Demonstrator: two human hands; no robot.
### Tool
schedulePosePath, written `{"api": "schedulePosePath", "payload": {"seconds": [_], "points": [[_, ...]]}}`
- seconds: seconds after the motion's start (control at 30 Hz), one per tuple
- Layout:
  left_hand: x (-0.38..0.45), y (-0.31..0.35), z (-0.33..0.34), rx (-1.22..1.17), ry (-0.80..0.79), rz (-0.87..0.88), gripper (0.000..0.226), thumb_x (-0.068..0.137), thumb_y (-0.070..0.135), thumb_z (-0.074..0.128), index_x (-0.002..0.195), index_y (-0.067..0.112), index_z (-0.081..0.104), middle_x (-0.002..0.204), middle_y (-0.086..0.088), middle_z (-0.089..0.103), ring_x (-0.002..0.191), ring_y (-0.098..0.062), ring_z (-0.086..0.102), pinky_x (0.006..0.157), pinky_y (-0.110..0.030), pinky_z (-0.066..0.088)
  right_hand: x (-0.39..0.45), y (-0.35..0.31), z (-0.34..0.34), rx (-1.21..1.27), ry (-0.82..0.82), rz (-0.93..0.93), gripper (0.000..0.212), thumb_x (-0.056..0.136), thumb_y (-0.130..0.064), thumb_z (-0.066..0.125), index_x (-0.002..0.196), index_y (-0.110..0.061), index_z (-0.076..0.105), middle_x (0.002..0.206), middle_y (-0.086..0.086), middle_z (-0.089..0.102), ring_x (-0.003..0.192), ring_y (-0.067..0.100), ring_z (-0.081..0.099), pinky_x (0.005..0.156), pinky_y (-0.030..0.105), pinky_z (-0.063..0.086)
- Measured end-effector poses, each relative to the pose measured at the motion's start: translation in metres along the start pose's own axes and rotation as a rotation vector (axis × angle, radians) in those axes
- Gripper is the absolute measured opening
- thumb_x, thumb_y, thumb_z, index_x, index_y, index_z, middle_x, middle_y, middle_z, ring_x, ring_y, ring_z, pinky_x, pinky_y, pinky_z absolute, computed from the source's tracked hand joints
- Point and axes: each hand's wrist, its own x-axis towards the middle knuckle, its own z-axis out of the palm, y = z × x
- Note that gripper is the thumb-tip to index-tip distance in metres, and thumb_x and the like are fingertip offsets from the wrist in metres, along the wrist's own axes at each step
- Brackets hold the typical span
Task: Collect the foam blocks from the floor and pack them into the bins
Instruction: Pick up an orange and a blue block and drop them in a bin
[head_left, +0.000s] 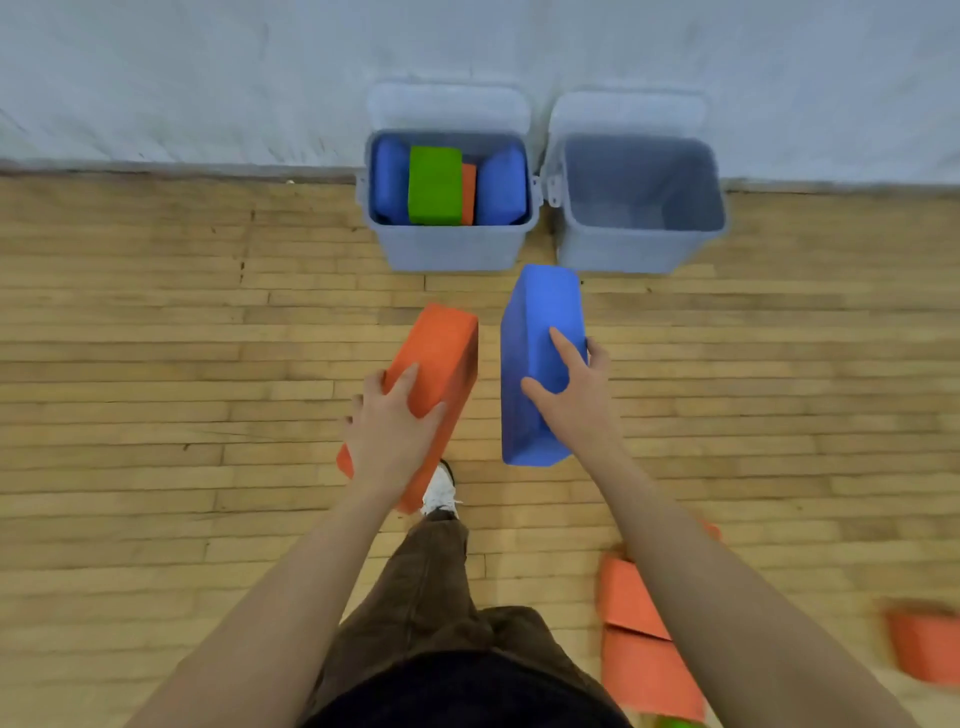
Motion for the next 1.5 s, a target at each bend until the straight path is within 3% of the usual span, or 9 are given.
{"api": "schedulePosePath", "payload": {"seconds": [0.17,0.3,0.57,0.73,0.9,1.17,1.3,1.4,1.5], "points": [[0.093,0.023,-0.02,0.02,0.006,-0.01,0.06,0.083,0.053,0.057,0.138,0.034,0.041,0.143,-0.007,0.036,0.125,-0.031,0.039,0.102,-0.05,0.029,0.086,-0.033,0.001,-0.051,-0.044,0.013,0.069,0.085,-0.039,0.062,0.145,-0.039,0.027,0.156,-0.001,0.008,0.127,0.022,0.041,0.086,0.034,0.045],[0.17,0.063,-0.03,0.058,-0.024,0.072,0.061,0.082,0.053,0.058,0.137,0.035,0.043,0.142,-0.007,0.037,0.123,-0.033,0.04,0.101,-0.049,0.029,0.138,-0.037,-0.013,-0.05,-0.03,0.094,0.068,0.084,-0.042,0.061,0.143,-0.043,0.027,0.155,-0.003,0.008,0.126,0.023,0.043,0.086,0.041,0.05],[0.325,0.148,-0.012,0.039,-0.067,0.151,0.062,0.083,0.051,0.058,0.14,0.033,0.041,0.144,-0.008,0.035,0.125,-0.033,0.04,0.102,-0.049,0.031,0.27,-0.028,-0.034,-0.018,0.021,0.214,0.07,0.085,-0.039,0.064,0.145,-0.036,0.028,0.155,0.001,0.009,0.133,0.024,0.036,0.095,0.041,0.047],[0.447,0.183,0.017,-0.042,-0.04,0.067,0.062,0.084,0.049,0.058,0.14,0.03,0.04,0.144,-0.011,0.033,0.126,-0.034,0.038,0.102,-0.054,0.034,0.419,-0.046,-0.031,-0.072,-0.061,0.12,0.072,0.085,-0.041,0.064,0.146,-0.037,0.027,0.156,0.002,0.007,0.137,0.025,0.029,0.1,0.043,0.044],[0.57,0.205,0.051,-0.032,0.007,-0.065,0.06,0.088,0.049,0.054,0.142,0.029,0.036,0.146,-0.012,0.031,0.129,-0.036,0.03,0.104,-0.053,0.028,0.567,-0.075,-0.006,-0.164,-0.13,0.023,0.071,0.085,-0.044,0.063,0.146,-0.038,0.026,0.157,0.001,0.002,0.139,0.024,0.027,0.094,0.045,0.048],[0.731,0.168,0.157,-0.239,0.048,-0.249,0.059,0.094,0.047,0.046,0.146,0.026,0.027,0.148,-0.013,0.028,0.13,-0.035,0.03,0.099,-0.052,0.035,0.741,-0.071,0.112,-0.296,-0.152,-0.119,0.072,0.087,-0.048,0.059,0.147,-0.039,0.021,0.158,-0.001,-0.005,0.142,0.024,0.018,0.085,0.039,0.048],[0.773,0.134,0.208,-0.352,0.061,-0.262,0.051,0.098,0.036,0.043,0.145,0.028,0.026,0.155,-0.013,0.012,0.13,-0.036,0.035,0.102,-0.049,0.035,0.784,-0.044,0.167,-0.281,-0.177,-0.2,0.07,0.09,-0.046,0.056,0.148,-0.039,0.017,0.159,-0.002,-0.002,0.143,0.023,0.017,0.085,0.041,0.052],[0.781,0.114,0.233,-0.181,0.093,-0.25,0.051,0.097,0.035,0.041,0.146,0.027,0.025,0.153,-0.012,0.02,0.126,-0.041,0.035,0.099,-0.056,0.034,0.804,-0.022,0.196,-0.393,-0.254,-0.242,0.063,0.095,-0.044,0.049,0.149,-0.034,0.017,0.159,-0.003,-0.005,0.145,0.025,0.011,0.093,0.047,0.049],[0.781,0.103,0.236,0.052,0.195,-0.215,0.053,0.096,0.029,0.048,0.145,0.016,0.032,0.138,-0.018,0.04,0.11,-0.044,0.045,0.08,-0.055,0.042,0.812,-0.011,0.205,-0.486,-0.233,-0.306,0.06,0.095,-0.046,0.046,0.149,-0.031,0.023,0.159,-0.003,-0.005,0.143,0.029,0.017,0.102,0.047,0.041]]}}
